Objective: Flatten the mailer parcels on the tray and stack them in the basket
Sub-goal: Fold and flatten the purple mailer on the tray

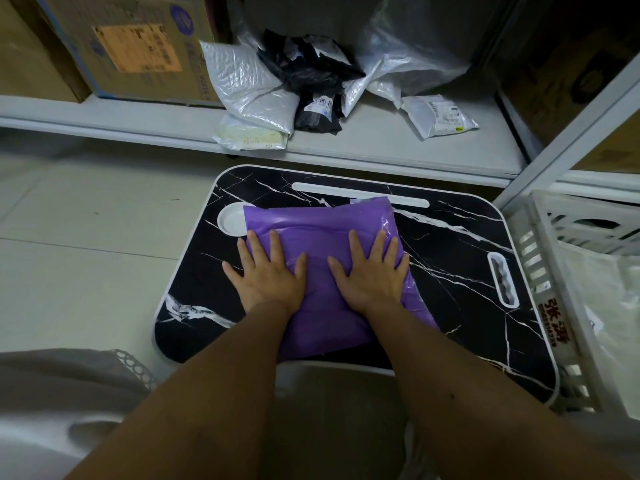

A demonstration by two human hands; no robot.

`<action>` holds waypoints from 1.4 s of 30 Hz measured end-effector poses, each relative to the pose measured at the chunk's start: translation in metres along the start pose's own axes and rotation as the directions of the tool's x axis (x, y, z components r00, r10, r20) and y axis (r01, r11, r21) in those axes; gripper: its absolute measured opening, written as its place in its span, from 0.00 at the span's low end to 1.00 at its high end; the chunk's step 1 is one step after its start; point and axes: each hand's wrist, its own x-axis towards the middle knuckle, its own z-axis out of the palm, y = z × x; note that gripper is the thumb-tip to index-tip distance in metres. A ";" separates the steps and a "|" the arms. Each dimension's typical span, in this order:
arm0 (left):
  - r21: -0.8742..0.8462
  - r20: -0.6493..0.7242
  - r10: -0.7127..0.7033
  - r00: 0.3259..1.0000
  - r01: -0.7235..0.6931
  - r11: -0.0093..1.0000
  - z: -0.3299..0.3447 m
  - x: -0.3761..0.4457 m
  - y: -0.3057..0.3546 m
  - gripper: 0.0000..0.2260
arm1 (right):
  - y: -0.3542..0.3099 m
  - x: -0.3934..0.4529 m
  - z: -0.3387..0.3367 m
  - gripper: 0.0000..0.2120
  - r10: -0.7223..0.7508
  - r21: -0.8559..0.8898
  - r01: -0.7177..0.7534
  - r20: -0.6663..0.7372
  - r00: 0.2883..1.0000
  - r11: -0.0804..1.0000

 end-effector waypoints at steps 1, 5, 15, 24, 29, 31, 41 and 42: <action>-0.009 0.011 -0.013 1.000 0.013 1.000 0.000 0.000 0.000 0.33 | 0.001 0.000 0.001 0.35 0.020 0.003 -0.020 0.000 1.000 1.000; -0.040 0.055 -0.124 0.991 0.127 0.991 -0.005 0.000 -0.001 0.32 | 0.002 0.004 -0.003 0.32 0.083 0.014 -0.084 0.033 0.996 0.996; -0.347 0.003 -0.380 0.925 0.358 0.867 -0.040 -0.016 -0.012 0.16 | 0.027 -0.011 -0.042 0.18 0.354 0.145 -0.340 -0.088 0.931 0.929; -0.523 0.185 -0.230 0.955 0.294 0.800 -0.053 -0.044 -0.016 0.18 | 0.046 -0.040 -0.063 0.14 0.298 0.347 -0.313 0.096 0.950 0.884; -0.452 0.076 -0.104 0.992 0.127 0.883 -0.070 -0.052 -0.005 0.15 | 0.043 -0.051 -0.089 0.14 0.252 0.306 -0.209 -0.109 0.962 0.929; -0.438 0.037 -0.075 0.997 0.083 0.895 -0.079 -0.053 0.005 0.10 | 0.044 -0.054 -0.103 0.15 0.244 0.281 -0.190 -0.172 0.955 0.941; -0.384 -0.137 0.231 0.963 -0.266 0.884 -0.147 -0.084 0.143 0.12 | 0.129 -0.072 -0.214 0.16 0.368 0.033 -0.385 -0.379 0.849 0.922; -0.387 -0.144 0.266 0.953 -0.302 0.871 -0.151 -0.088 0.159 0.12 | 0.142 -0.073 -0.224 0.16 0.395 0.050 -0.409 -0.387 0.833 0.911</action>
